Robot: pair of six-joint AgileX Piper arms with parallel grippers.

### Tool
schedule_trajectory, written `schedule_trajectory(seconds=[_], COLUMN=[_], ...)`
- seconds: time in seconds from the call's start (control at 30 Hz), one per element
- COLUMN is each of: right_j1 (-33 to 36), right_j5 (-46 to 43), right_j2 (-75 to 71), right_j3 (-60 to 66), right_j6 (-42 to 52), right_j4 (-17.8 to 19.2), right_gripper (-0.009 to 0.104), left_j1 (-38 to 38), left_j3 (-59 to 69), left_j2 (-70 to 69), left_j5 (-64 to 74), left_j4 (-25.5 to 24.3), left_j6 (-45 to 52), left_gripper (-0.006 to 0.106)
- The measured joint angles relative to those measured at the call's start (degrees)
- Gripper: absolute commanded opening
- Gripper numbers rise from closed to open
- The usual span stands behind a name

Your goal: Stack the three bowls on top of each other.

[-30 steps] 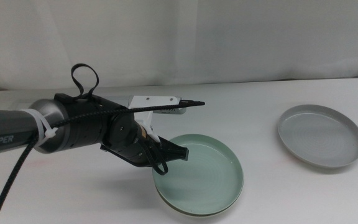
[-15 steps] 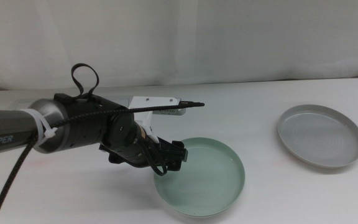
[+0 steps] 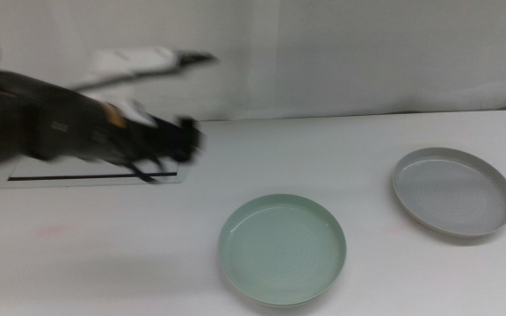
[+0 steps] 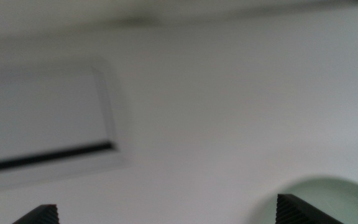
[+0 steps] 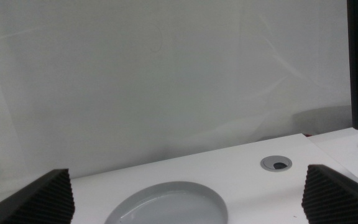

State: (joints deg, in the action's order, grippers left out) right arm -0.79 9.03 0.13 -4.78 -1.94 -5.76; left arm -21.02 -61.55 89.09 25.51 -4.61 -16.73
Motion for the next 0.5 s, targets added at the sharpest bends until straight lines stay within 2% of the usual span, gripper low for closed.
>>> schedule_trajectory(seconds=[0.13, 0.23, 0.33, 0.43, 0.47, 0.5], right_j1=[0.0, 0.0, 0.0, 0.0, 0.0, 0.0], right_j5=[0.0, 0.0, 0.0, 0.0, 0.0, -0.1], right_j2=[0.0, 0.0, 0.0, 0.0, 0.0, 0.0], right_j3=[0.0, 0.0, 0.0, 0.0, 0.0, 0.0], right_j6=[-0.7, -1.0, -1.0, -1.2, -1.2, -1.2], right_j4=[0.0, 0.0, 0.0, 0.0, 0.0, 0.0], right_gripper=[0.103, 0.103, 0.103, 0.103, 0.103, 0.103], left_j1=[7.3, 12.3, 15.3, 17.1, 17.4, 17.5], left_j3=[0.0, 0.4, 3.1, 9.0, 11.5, 14.1], left_j2=[-5.8, -11.0, -17.3, -25.5, -27.9, -30.9], left_j5=[1.0, 1.6, 1.0, -1.1, -1.8, -2.8], left_j4=[-2.0, -2.5, -2.8, -2.9, -2.9, -2.9], left_j6=[1.1, 3.2, 4.7, 5.2, 5.2, 5.4], left_gripper=[0.089, 0.078, 0.053, 0.007, -0.002, -0.002])
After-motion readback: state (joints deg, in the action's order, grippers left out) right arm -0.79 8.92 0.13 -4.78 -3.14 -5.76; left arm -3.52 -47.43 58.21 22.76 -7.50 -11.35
